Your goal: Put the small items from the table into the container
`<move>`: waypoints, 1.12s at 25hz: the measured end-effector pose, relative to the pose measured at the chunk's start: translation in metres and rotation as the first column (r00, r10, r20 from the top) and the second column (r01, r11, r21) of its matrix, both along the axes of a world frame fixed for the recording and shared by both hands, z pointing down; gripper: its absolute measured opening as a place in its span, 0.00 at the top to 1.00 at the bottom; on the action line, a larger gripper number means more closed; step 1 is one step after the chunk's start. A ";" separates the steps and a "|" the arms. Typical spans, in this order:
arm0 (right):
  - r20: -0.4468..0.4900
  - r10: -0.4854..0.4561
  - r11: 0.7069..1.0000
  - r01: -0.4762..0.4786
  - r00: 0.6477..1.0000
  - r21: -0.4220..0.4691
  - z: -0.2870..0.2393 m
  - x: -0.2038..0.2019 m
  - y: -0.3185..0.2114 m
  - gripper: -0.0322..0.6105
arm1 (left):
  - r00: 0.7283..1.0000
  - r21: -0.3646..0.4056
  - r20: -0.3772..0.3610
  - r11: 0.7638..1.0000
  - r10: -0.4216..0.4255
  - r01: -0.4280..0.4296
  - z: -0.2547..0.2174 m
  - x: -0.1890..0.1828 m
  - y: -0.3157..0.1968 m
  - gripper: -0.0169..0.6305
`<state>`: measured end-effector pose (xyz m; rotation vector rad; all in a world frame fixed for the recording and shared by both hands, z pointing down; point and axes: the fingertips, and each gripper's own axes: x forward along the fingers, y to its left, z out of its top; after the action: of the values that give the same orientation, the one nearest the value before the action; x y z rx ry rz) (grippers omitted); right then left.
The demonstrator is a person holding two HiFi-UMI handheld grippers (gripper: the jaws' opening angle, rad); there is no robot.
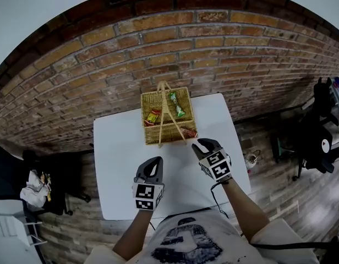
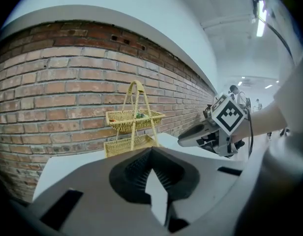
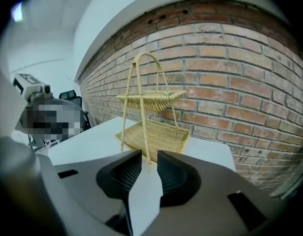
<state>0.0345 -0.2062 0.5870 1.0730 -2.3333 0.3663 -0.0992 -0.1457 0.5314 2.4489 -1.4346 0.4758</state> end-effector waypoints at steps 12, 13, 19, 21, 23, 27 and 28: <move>0.111 0.101 0.986 -0.114 0.989 0.122 -0.074 -0.028 0.086 0.90 | 1.000 0.086 -0.012 0.996 0.008 -0.006 -0.042 -0.040 0.066 0.90; 0.121 0.106 0.983 -0.122 0.987 0.135 -0.081 -0.031 0.093 0.91 | 1.000 0.094 -0.014 0.996 0.007 -0.006 -0.045 -0.043 0.072 0.90; 0.154 0.113 0.976 -0.139 0.982 0.168 -0.111 -0.045 0.139 0.92 | 0.999 0.138 -0.033 0.990 0.004 0.000 -0.067 -0.058 0.109 0.90; 0.189 0.120 0.974 -0.153 0.975 0.167 -0.123 -0.049 0.154 0.92 | 0.999 0.151 -0.046 0.988 0.006 0.001 -0.077 -0.061 0.122 0.90; 0.215 0.122 0.971 -0.161 0.969 0.178 -0.136 -0.054 0.169 0.92 | 0.998 0.171 -0.057 0.985 0.007 0.003 -0.088 -0.064 0.133 0.90; 0.232 0.108 0.965 -0.158 0.967 0.210 -0.155 -0.064 0.190 0.92 | 0.998 0.211 -0.063 0.977 0.013 0.001 -0.108 -0.068 0.152 0.90; 0.235 0.106 0.963 -0.158 0.966 0.216 -0.158 -0.066 0.195 0.92 | 0.998 0.217 -0.064 0.976 0.013 0.001 -0.111 -0.069 0.156 0.90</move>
<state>-0.0316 -0.0113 0.4289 1.3689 -2.5566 0.2775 -0.1682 0.0102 0.4204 2.6103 -1.5246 0.2496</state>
